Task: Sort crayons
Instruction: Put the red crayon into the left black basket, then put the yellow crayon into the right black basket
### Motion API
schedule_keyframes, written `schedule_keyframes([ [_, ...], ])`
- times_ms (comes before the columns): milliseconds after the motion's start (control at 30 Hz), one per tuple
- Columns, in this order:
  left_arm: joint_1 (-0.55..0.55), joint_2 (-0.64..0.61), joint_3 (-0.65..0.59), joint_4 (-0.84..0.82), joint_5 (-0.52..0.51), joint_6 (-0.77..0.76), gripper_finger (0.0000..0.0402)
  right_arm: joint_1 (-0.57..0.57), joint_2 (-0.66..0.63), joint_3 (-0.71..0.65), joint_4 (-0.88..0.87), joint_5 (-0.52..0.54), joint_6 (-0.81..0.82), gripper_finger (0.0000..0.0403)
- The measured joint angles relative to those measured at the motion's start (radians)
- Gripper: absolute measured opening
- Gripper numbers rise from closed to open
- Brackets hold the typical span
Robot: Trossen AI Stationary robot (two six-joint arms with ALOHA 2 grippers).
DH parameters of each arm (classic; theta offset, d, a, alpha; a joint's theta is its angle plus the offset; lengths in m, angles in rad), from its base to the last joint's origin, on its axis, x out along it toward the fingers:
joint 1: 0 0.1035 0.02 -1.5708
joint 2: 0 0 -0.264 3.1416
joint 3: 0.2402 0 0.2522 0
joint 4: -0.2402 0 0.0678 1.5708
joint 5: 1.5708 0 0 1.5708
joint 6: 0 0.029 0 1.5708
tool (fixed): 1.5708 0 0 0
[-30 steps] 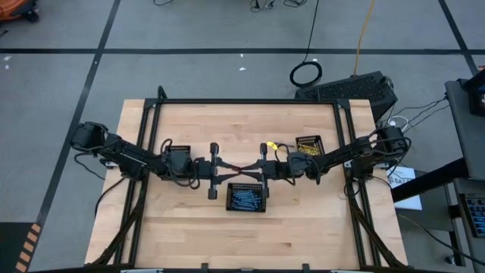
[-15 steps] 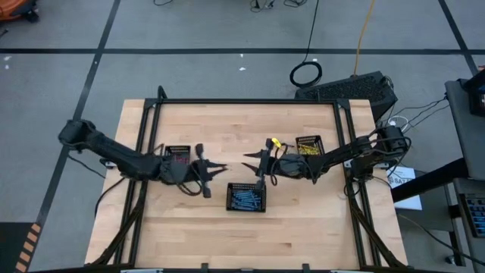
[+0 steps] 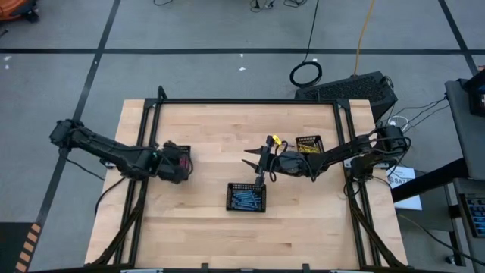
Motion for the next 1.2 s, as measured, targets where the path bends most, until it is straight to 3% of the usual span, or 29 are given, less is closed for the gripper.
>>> schedule_keyframes([
  [167, 0.053, 0.000, -0.028, -0.009, 0.017, -0.004, 0.0036, 0.001, 0.000, 0.000, -0.012, 0.039, 0.023, 0.0141],
  [267, 0.069, -0.006, -0.029, -0.024, 0.018, 0.001, 0.0077, 0.001, -0.017, 0.000, -0.089, 0.169, 0.101, 0.0141],
  [367, 0.082, -0.013, -0.029, -0.041, 0.019, 0.016, 0.0128, -0.012, -0.071, 0.000, -0.275, 0.178, 0.222, 0.0141],
  [533, 0.086, -0.032, -0.017, -0.020, -0.045, 0.025, 0.0196, -0.082, -0.170, 0.007, -0.632, -0.024, 0.478, 0.0141],
  [700, 0.033, -0.032, -0.018, 0.199, -0.309, 0.119, 0.0220, -0.193, -0.162, 0.049, -0.930, -0.212, 0.541, 0.0141],
  [800, 0.006, -0.022, -0.018, 0.412, -0.415, 0.337, 0.0221, -0.249, -0.113, 0.101, -1.072, -0.239, 0.518, 0.0141],
  [900, -0.001, -0.014, -0.018, 0.584, -0.430, 0.534, 0.0221, -0.301, -0.053, 0.182, -1.221, -0.235, 0.555, 0.0141],
  [1033, -0.001, -0.005, -0.018, 0.649, -0.435, 0.621, 0.0221, -0.343, 0.027, 0.300, -1.403, -0.236, 0.559, 0.0141],
  [1200, -0.001, 0.013, -0.019, 0.638, -0.439, 0.626, 0.0222, -0.379, 0.140, 0.374, -1.541, -0.277, 0.517, 0.0141],
])
